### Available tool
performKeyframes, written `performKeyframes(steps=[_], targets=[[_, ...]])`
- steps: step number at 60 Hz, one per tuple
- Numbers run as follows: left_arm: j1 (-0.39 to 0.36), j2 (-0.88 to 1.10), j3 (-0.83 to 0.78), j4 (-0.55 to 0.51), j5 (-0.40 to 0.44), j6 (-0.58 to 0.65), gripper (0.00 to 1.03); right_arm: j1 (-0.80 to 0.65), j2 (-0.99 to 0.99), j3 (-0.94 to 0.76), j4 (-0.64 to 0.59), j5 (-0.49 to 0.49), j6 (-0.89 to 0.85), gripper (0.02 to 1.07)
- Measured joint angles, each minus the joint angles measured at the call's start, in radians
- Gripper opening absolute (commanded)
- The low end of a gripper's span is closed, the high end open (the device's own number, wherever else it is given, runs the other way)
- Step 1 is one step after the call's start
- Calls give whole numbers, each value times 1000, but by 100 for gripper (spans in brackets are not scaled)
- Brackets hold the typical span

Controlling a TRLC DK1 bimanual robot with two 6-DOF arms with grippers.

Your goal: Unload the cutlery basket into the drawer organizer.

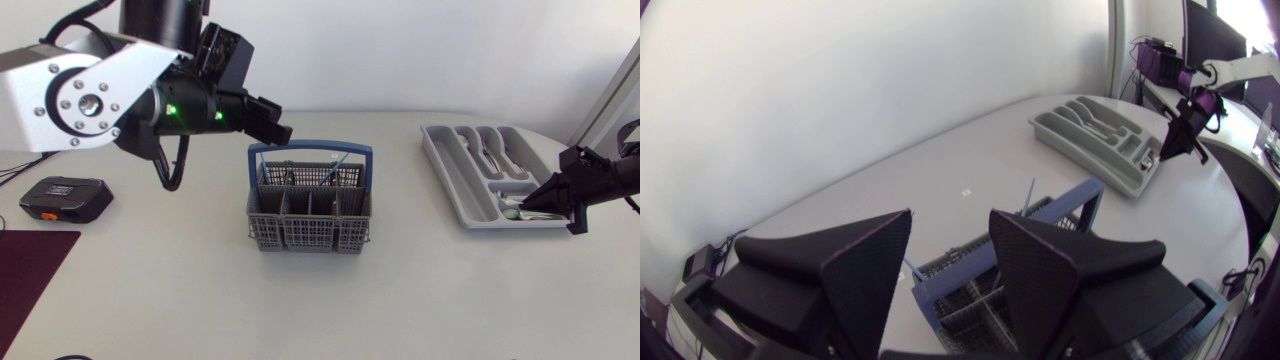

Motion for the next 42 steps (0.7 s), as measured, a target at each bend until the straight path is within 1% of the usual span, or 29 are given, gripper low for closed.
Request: performKeyframes(steps=[11, 15, 23, 35, 42], targets=[[3, -21, -79, 0, 0, 32, 56, -44, 110, 88, 4, 84, -116, 15], [3, -33, -105, -1, 0, 43, 56, -50, 142, 105, 37, 114, -143, 15], [3, -55, -133, 0, -4, 55, 56, -51, 191, 144, 87, 151, -169, 15], [3, -84, -164, -8, -4, 71, 56, -50, 231, 216, 114, 185, -176, 15], [3, -95, -168, -15, -4, 74, 56, -48, 256, 242, 151, 223, -188, 15]])
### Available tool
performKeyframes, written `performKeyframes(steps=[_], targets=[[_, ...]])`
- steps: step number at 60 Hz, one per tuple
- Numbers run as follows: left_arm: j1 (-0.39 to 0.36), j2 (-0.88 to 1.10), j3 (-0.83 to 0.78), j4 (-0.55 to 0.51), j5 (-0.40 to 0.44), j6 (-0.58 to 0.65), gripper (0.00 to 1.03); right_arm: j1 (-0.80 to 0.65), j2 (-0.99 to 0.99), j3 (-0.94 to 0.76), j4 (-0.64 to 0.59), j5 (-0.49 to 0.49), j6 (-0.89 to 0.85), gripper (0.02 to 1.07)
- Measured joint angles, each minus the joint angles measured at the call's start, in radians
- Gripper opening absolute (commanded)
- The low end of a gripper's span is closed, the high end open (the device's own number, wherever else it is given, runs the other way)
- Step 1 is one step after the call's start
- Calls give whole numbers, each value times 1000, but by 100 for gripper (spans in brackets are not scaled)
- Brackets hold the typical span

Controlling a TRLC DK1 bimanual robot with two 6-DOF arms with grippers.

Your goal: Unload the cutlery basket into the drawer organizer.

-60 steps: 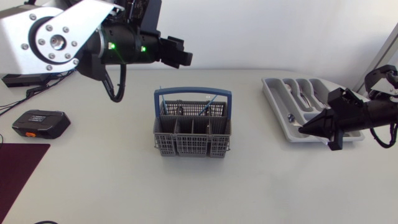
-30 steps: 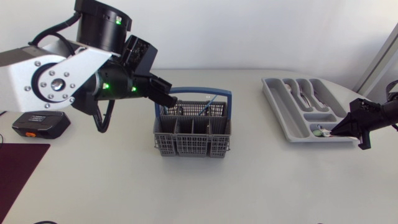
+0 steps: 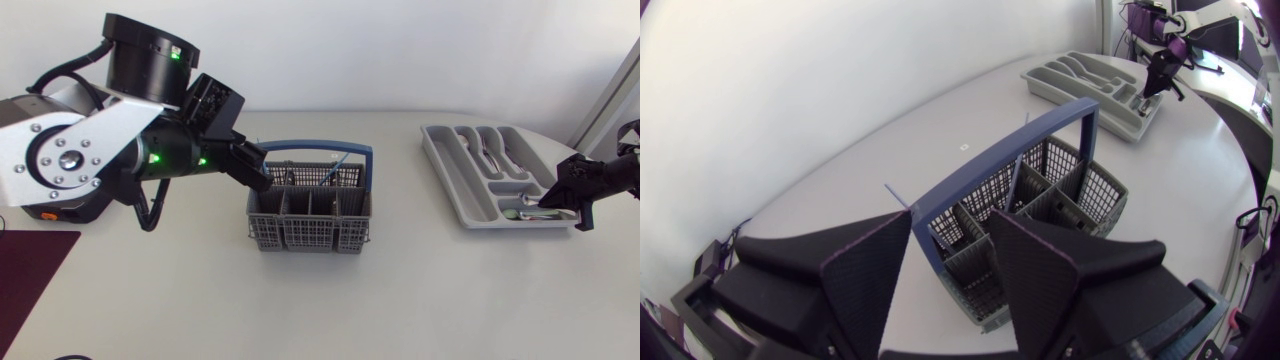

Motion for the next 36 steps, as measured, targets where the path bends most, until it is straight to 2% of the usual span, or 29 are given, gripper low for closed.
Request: performKeyframes(steps=[8, 11, 14, 18, 19, 23, 27, 36], targets=[[0, -7, 0, -1, 0, 0, 56, 8, 14, 3, 6, 23, -11, 15], [0, -8, -2, -1, 0, 0, 56, 13, 14, 3, 8, 27, -11, 22], [0, -9, -7, -1, 0, 0, 56, 19, 14, 3, 14, 29, -14, 39], [0, -12, -17, -3, 0, 0, 56, 25, 14, 0, 35, 36, -14, 76], [0, -13, -19, -3, 0, 0, 56, 26, 14, -2, 43, 38, -14, 81], [0, -16, -31, -5, -1, 0, 56, 31, 14, -20, 64, 56, -13, 83], [0, -22, -42, -9, -1, 4, 56, 29, 13, -48, 94, 59, -14, 91], [0, -47, -61, -35, -3, 19, 56, 21, -69, -86, 119, 30, 2, 92]])
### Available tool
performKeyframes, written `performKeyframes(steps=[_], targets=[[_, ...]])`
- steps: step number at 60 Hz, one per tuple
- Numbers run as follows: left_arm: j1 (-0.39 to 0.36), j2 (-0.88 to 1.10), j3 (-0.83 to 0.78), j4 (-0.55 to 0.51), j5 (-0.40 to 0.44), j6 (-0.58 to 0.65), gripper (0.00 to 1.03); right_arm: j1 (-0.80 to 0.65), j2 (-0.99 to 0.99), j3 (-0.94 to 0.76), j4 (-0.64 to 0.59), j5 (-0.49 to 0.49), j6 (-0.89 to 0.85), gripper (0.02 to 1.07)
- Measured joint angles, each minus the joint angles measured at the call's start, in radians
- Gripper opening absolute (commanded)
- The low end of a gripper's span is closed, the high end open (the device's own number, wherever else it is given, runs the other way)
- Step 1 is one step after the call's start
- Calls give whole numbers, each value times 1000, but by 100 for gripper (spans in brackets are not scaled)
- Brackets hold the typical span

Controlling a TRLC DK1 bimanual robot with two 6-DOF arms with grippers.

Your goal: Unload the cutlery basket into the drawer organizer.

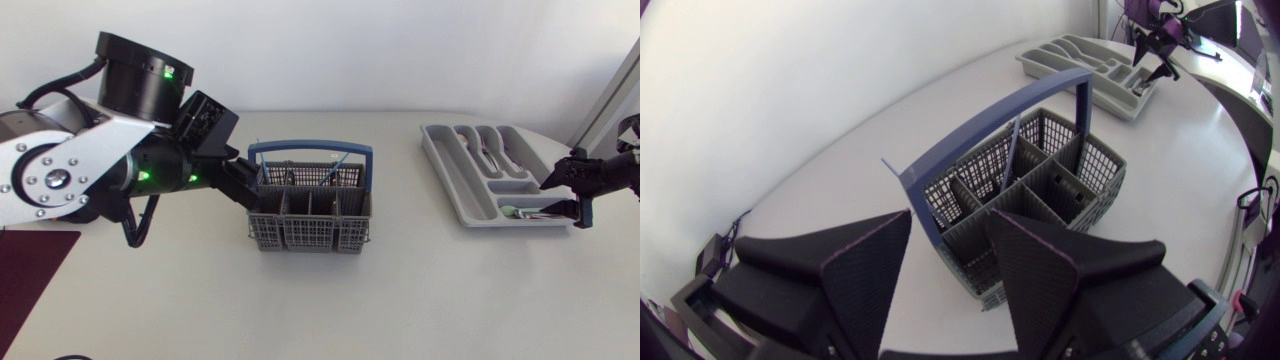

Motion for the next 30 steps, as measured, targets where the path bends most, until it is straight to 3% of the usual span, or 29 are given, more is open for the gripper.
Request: performKeyframes(steps=[15, 29, 30], targets=[[-8, -69, -63, -33, 33, 43, 56, 23, -299, -232, 0, -109, 80, 92], [-13, -74, -132, -56, 87, 69, 54, 243, -515, -463, 128, -139, 311, 91], [-13, -74, -137, -58, 90, 72, 50, 266, -524, -477, 139, -139, 335, 91]])
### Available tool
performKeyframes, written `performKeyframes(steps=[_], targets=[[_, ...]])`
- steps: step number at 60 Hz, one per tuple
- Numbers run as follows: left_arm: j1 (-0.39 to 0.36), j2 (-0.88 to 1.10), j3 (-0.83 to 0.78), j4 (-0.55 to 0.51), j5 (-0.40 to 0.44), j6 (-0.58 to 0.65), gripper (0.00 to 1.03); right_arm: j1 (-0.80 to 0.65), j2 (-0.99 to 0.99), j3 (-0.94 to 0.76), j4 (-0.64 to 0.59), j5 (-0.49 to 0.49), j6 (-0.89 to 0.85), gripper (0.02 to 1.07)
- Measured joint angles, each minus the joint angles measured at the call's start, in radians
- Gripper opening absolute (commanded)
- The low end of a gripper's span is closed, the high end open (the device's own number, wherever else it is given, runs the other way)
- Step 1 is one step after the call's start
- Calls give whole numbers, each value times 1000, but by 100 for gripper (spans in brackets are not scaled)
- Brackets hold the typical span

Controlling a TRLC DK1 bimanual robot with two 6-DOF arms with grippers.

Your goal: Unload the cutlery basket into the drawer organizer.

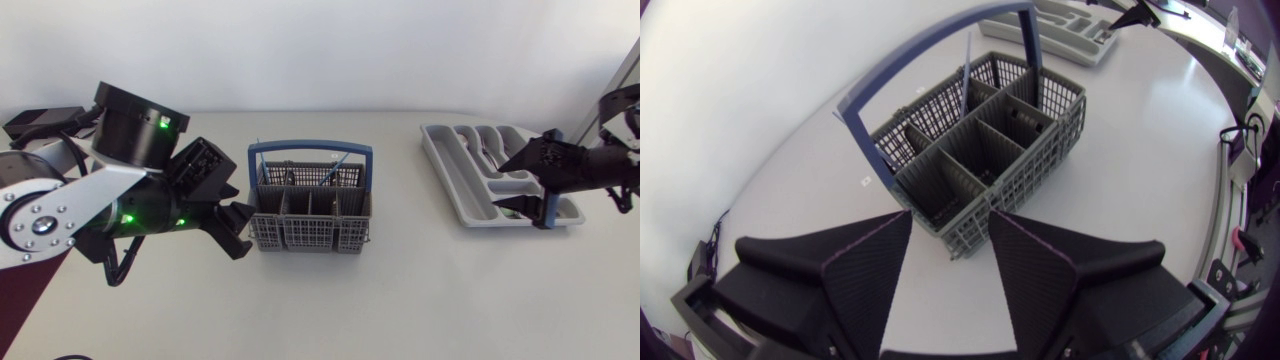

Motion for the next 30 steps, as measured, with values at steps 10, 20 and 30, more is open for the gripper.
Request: performKeyframes(steps=[10, 20, 30], targets=[[39, 0, -45, -9, 82, 26, 35, 166, -16, -48, 90, 2, 199, 71], [65, 16, -73, -2, 120, 55, 24, 291, 12, -35, 163, 4, 393, 34], [65, 97, -92, 27, 127, 79, 20, 387, 82, 35, 177, 4, 546, 17]])
